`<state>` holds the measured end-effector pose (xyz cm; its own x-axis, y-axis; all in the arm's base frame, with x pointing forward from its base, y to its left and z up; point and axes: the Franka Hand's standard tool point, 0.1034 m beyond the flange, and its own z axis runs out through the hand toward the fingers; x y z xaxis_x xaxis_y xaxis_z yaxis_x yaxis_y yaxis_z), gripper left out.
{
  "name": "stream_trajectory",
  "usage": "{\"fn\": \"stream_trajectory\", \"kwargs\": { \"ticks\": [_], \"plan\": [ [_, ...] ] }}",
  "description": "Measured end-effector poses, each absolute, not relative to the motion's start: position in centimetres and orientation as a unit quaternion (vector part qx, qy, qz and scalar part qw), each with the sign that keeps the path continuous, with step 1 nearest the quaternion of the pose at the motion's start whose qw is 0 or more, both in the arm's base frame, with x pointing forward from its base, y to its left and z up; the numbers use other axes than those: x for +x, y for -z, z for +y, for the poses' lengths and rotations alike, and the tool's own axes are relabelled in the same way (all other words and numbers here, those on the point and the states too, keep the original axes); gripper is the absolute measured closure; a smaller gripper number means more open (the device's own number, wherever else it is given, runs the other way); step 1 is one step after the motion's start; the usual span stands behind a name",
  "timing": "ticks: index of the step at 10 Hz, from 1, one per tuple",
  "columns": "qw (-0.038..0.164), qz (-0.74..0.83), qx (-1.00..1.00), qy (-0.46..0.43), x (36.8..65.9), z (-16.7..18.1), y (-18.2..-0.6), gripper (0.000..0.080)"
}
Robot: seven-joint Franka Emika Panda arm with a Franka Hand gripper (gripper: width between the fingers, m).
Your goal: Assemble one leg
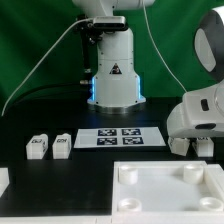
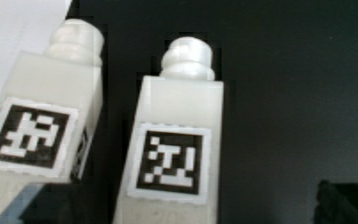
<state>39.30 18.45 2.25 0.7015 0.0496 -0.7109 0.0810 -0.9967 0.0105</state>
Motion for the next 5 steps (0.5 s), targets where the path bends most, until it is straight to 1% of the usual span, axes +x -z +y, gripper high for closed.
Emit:
{"fn": "stream_trajectory", "kwargs": {
  "ticks": [5],
  "plan": [
    [0.02,0.034,0.923,0.384,39.38,18.48,-2.34,0.015]
  ]
}}
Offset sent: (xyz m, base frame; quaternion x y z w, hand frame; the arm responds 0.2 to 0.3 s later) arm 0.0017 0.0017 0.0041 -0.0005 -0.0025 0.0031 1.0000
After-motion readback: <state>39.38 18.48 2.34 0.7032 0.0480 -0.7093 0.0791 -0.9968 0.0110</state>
